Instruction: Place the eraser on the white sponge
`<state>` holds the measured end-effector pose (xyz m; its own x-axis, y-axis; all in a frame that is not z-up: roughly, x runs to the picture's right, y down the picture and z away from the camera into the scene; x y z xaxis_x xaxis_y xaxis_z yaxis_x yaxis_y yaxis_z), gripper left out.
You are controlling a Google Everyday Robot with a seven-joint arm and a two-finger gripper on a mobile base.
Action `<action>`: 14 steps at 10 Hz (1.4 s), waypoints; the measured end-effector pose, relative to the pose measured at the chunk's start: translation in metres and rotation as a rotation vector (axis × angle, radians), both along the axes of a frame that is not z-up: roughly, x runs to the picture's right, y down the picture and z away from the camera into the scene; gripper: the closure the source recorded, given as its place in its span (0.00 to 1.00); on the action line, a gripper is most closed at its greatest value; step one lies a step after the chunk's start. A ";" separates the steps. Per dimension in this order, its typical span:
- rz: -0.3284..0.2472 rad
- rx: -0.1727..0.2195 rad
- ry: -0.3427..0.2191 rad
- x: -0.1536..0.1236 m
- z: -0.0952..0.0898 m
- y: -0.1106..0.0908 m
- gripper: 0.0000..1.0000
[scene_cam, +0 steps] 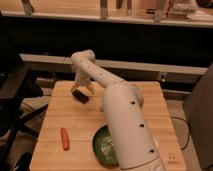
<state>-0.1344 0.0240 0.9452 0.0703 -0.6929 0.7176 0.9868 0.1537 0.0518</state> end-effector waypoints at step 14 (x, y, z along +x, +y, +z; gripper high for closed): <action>-0.095 -0.051 -0.081 -0.023 0.029 0.038 0.66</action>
